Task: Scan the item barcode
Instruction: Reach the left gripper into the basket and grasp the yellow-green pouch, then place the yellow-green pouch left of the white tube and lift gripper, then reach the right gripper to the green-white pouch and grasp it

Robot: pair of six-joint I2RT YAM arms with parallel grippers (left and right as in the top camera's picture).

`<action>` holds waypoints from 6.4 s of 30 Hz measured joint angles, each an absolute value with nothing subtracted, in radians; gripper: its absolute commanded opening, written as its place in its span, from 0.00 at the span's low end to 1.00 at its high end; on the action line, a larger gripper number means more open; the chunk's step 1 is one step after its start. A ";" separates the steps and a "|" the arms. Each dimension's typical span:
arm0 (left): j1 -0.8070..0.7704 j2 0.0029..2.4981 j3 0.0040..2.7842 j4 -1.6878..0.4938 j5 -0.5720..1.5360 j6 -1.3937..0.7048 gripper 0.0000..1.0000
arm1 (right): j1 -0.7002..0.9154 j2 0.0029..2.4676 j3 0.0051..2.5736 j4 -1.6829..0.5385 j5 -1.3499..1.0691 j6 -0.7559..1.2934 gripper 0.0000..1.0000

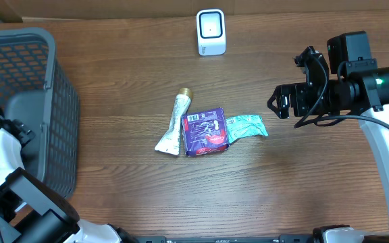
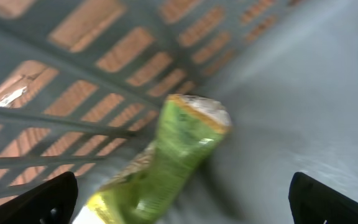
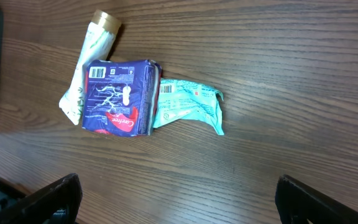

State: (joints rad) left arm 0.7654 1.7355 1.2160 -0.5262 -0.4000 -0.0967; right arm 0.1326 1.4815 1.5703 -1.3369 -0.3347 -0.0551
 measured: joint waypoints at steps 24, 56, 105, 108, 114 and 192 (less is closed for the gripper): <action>0.818 1.805 1.216 -0.543 -0.370 -0.056 0.50 | 0.133 1.481 1.570 -1.341 -0.333 -0.056 1.00; 0.641 1.754 1.665 -0.879 -0.069 -0.049 0.04 | 0.133 1.481 1.570 -1.343 -0.333 -0.056 1.00; -0.059 1.562 1.214 -0.943 0.046 -0.236 0.04 | 0.133 1.481 1.570 -1.320 -0.333 -0.055 1.00; -0.084 1.570 1.214 -0.945 0.049 -0.226 0.04 | 0.133 1.481 1.570 -1.326 -0.333 -0.056 1.00; -0.105 1.616 1.214 -0.946 0.049 -0.198 0.26 | 0.133 1.481 1.570 -1.328 -0.333 -0.056 1.00; -0.144 1.546 1.693 -1.115 0.072 -0.184 1.00 | 0.006 1.883 1.122 -0.714 -0.713 -0.119 0.68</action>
